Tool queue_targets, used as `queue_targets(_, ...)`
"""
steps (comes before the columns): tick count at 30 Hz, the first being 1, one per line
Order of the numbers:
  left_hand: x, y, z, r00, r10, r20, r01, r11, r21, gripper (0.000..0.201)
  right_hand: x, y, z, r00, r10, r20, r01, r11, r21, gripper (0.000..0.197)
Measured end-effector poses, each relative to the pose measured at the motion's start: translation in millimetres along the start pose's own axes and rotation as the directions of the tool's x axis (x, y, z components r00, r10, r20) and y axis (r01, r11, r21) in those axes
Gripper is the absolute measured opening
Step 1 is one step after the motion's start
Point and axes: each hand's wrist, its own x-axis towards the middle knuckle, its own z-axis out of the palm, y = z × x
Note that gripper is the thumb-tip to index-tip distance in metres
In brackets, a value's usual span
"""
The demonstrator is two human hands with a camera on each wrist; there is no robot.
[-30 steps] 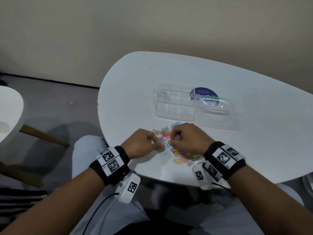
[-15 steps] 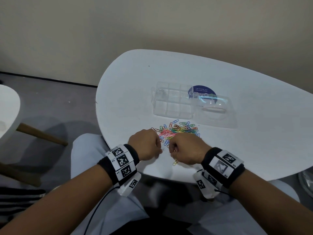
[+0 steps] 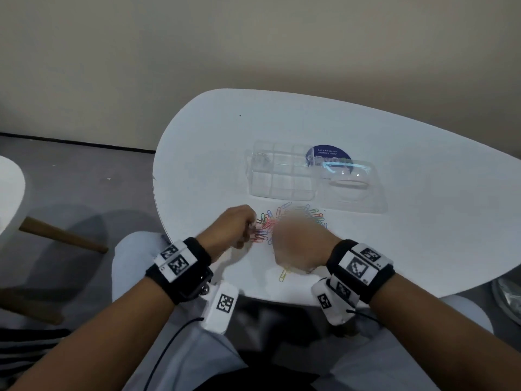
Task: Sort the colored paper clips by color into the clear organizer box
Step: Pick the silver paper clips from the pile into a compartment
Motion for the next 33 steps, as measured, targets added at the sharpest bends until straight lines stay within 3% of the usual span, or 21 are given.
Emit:
queue_targets(2, -0.2, 3.7, -9.2, 0.995, -0.046, 0.090, 0.073, 0.939, -0.336, 0.016, 2.1, 2.6, -10.4, 0.998, -0.001, -0.063, 0.007, 0.995, 0.096, 0.002)
queue_targets(6, -0.6, 11.3, -13.1, 0.977, 0.069, 0.200, 0.072, 0.781, -0.621, 0.011, 0.0, -2.7, -35.4, 0.971, 0.041, -0.236, 0.057, 0.918, 0.392, 0.005)
queue_targets(9, 4.8, 16.7, 3.5, 0.970, 0.095, 0.223, 0.085, 0.727, -0.681, 0.022, -7.5, -15.7, -49.8, 0.933, 0.046, -0.358, 0.158, 0.840, 0.519, 0.005)
queue_targets(11, 10.2, 17.6, 20.6, 0.964, 0.067, 0.258, 0.128, 0.732, -0.669, 0.023, -11.1, -21.9, -52.8, 0.928, 0.046, -0.370, 0.187, 0.801, 0.569, 0.004)
queue_targets(15, 17.1, 12.5, 50.0, 0.950, -0.070, 0.303, 0.250, 0.754, -0.608, 0.019, -14.9, -5.2, -45.2, 0.913, 0.078, -0.402, 0.135, 0.870, 0.474, 0.006)
queue_targets(17, 15.0, 6.6, 57.4, 0.953, -0.120, 0.279, 0.257, 0.810, -0.528, 0.024, -23.1, 15.5, -38.2, 0.915, 0.122, -0.386, 0.063, 0.900, 0.432, 0.008)
queue_targets(18, 14.2, 1.2, 59.0, 0.968, -0.100, 0.231, 0.195, 0.879, -0.436, 0.029, -29.1, 25.3, -33.5, 0.933, 0.130, -0.334, 0.023, 0.909, 0.417, 0.007)
queue_targets(20, 10.6, -8.6, 59.7, 0.989, 0.078, 0.126, -0.059, 0.988, -0.146, 0.032, -42.7, 41.5, -20.9, 0.980, 0.113, -0.162, -0.052, 0.939, 0.339, 0.005)
queue_targets(21, 9.0, -12.4, 57.8, 0.975, 0.185, 0.124, -0.187, 0.982, 0.009, 0.028, -49.0, 46.7, -14.2, 0.990, 0.109, -0.085, -0.082, 0.958, 0.274, 0.003)
queue_targets(23, 7.8, -16.9, 52.9, 0.929, 0.267, 0.257, -0.331, 0.909, 0.252, 0.013, -56.1, 52.2, -1.3, 0.991, 0.130, -0.022, -0.125, 0.978, 0.166, 0.005)
queue_targets(26, 7.6, -16.1, 51.3, 0.890, 0.191, 0.414, -0.404, 0.751, 0.522, 0.009, -55.2, 50.9, 8.9, 0.983, 0.168, -0.068, -0.160, 0.980, 0.117, 0.014)
queue_targets(29, 11.7, -10.3, 53.1, 0.909, 0.196, 0.367, -0.405, 0.619, 0.673, 0.019, -50.4, 46.2, 14.0, 0.982, 0.158, -0.107, -0.151, 0.986, 0.066, 0.008)
queue_targets(31, 13.4, -5.1, 52.6, 0.919, 0.200, 0.339, -0.390, 0.577, 0.717, 0.028, -47.8, 45.1, 15.5, 0.981, 0.150, -0.126, -0.144, 0.988, 0.057, 0.002)
queue_targets(33, 16.1, -2.9, 49.3, 0.927, 0.190, 0.324, -0.373, 0.568, 0.734, 0.035, -45.2, 45.5, 16.5, 0.980, 0.139, -0.139, -0.135, 0.990, 0.038, 0.009)
